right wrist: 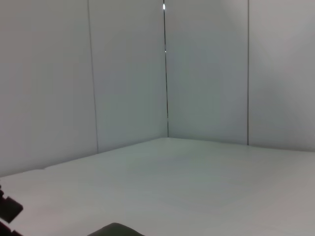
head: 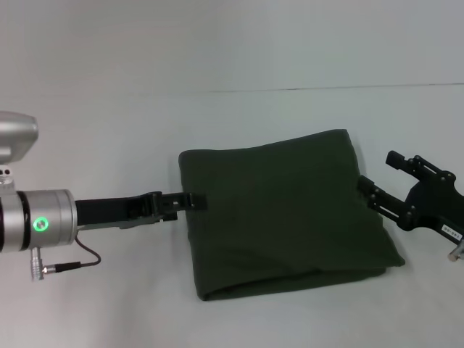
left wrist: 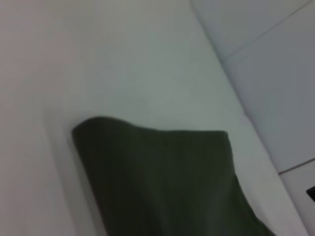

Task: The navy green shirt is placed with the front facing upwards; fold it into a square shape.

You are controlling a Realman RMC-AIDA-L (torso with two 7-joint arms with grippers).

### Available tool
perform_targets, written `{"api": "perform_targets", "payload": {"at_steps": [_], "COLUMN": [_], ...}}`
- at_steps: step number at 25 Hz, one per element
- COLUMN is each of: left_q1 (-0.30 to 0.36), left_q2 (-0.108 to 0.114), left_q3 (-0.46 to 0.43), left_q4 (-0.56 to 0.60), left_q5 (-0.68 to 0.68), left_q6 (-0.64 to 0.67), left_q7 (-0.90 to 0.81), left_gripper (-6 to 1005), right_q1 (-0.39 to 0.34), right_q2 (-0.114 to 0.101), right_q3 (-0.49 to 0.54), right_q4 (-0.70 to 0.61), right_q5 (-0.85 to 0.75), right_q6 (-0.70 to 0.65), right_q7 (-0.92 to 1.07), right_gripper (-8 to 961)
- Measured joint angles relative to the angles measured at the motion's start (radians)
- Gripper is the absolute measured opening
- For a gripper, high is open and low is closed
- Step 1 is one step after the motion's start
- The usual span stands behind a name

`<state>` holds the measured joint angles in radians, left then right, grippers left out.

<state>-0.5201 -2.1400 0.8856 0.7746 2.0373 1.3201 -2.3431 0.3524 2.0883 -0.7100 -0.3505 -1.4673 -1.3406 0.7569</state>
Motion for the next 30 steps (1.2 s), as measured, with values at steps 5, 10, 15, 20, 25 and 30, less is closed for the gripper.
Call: {"api": "perform_targets", "payload": {"at_steps": [5, 10, 15, 20, 25, 30], "left_q1": [-0.046, -0.071, -0.098, -0.136, -0.153, -0.17], "left_q2": [0.0, 0.0, 0.0, -0.001, -0.008, -0.004], "left_q3": [0.003, 0.004, 0.006, 0.006, 0.006, 0.016], "left_q4": [-0.009, -0.026, -0.074, -0.127, -0.141, -0.178], "left_q5": [0.088, 0.136, 0.147, 0.163, 0.164, 0.165], "left_q6": [-0.016, -0.045, -0.075, -0.091, -0.103, -0.116], "left_q7": [-0.07, -0.107, -0.111, -0.107, -0.105, -0.11], "left_gripper": [905, 905, 905, 904, 901, 899], "right_q1": [0.009, 0.011, 0.012, 0.014, 0.014, 0.014], "right_q2": [0.002, 0.002, 0.002, 0.002, 0.002, 0.002], "right_q3": [0.0, 0.0, 0.001, 0.001, 0.001, 0.001], "right_q4": [0.002, 0.002, 0.002, 0.002, 0.003, 0.004], "right_q5": [0.0, 0.0, 0.001, 0.001, 0.001, 0.001], "right_q6": [0.005, 0.007, 0.008, 0.012, 0.023, 0.025], "right_q7": [-0.001, -0.001, -0.001, -0.001, 0.0, 0.002], "right_gripper": [764, 765, 757, 757, 755, 752]}}
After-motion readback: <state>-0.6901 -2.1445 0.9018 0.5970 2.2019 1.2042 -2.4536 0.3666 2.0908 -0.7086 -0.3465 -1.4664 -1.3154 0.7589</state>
